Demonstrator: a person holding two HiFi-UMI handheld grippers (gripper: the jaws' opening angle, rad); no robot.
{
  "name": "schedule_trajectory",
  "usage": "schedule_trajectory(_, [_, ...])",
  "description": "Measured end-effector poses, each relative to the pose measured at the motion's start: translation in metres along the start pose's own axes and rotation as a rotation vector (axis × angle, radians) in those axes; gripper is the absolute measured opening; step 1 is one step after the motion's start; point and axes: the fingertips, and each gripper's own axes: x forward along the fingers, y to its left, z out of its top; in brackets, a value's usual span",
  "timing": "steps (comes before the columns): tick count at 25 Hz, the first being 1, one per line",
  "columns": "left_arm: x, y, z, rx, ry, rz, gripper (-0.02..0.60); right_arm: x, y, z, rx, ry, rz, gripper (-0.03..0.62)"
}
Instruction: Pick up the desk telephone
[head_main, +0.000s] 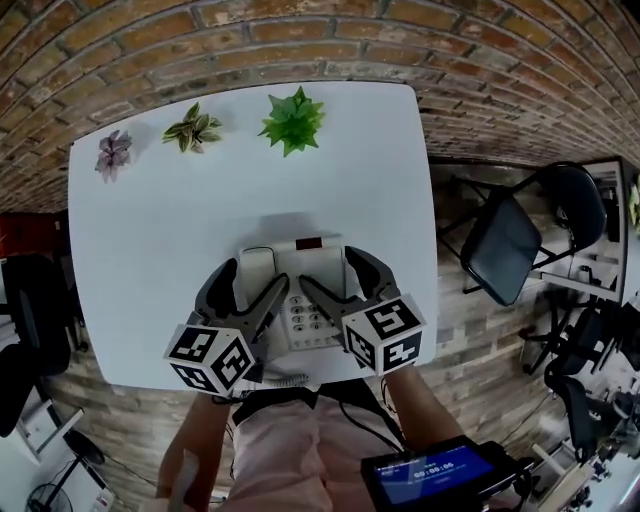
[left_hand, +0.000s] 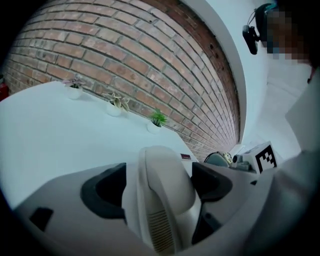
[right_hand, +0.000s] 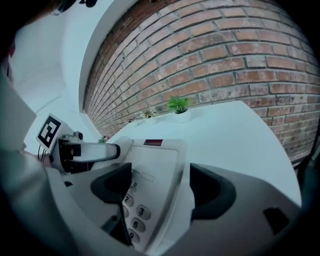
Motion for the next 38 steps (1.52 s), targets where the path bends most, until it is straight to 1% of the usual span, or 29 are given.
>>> schedule_trajectory(4, [0.008,-0.002,-0.005,-0.032,0.033,-0.052,0.406,0.004,0.000,-0.002,0.040,0.029,0.044,0.373])
schedule_trajectory(8, [0.015,-0.005,-0.010,-0.059,0.089,-0.104,0.403,0.010,0.002,-0.004,0.104,0.053,0.105,0.373])
schedule_trajectory(11, [0.018,-0.006,-0.010,-0.081,0.109,-0.133,0.403,0.014,0.003,-0.004,0.142,0.061,0.151,0.371])
schedule_trajectory(14, [0.018,-0.007,-0.010,-0.058,0.114,-0.132,0.402,0.016,0.003,-0.004,0.137,0.063,0.171,0.374])
schedule_trajectory(17, [0.017,-0.007,-0.009,-0.029,0.105,-0.118,0.396,0.015,0.003,-0.003,0.126,0.046,0.172,0.370])
schedule_trajectory(21, [0.008,-0.013,-0.005,0.035,0.068,-0.089,0.387,0.007,0.008,-0.001,0.103,0.010,0.176,0.368])
schedule_trajectory(25, [-0.002,-0.019,0.000,0.113,-0.005,-0.063,0.377,0.000,0.013,0.003,0.048,-0.046,0.188,0.368])
schedule_trajectory(29, [-0.014,-0.024,0.005,0.234,-0.099,-0.021,0.365,-0.007,0.018,0.004,-0.040,-0.097,0.207,0.368])
schedule_trajectory(30, [-0.017,-0.025,0.006,0.251,-0.116,-0.014,0.365,-0.009,0.019,0.004,-0.056,-0.104,0.213,0.367])
schedule_trajectory(34, [-0.024,-0.029,0.008,0.272,-0.151,-0.004,0.362,-0.016,0.024,0.007,-0.082,-0.129,0.225,0.367])
schedule_trajectory(37, [-0.027,-0.031,0.009,0.280,-0.172,-0.005,0.362,-0.019,0.022,0.010,-0.041,-0.156,0.253,0.354])
schedule_trajectory(38, [-0.027,-0.031,0.009,0.281,-0.175,-0.007,0.362,-0.020,0.021,0.011,-0.031,-0.166,0.259,0.325])
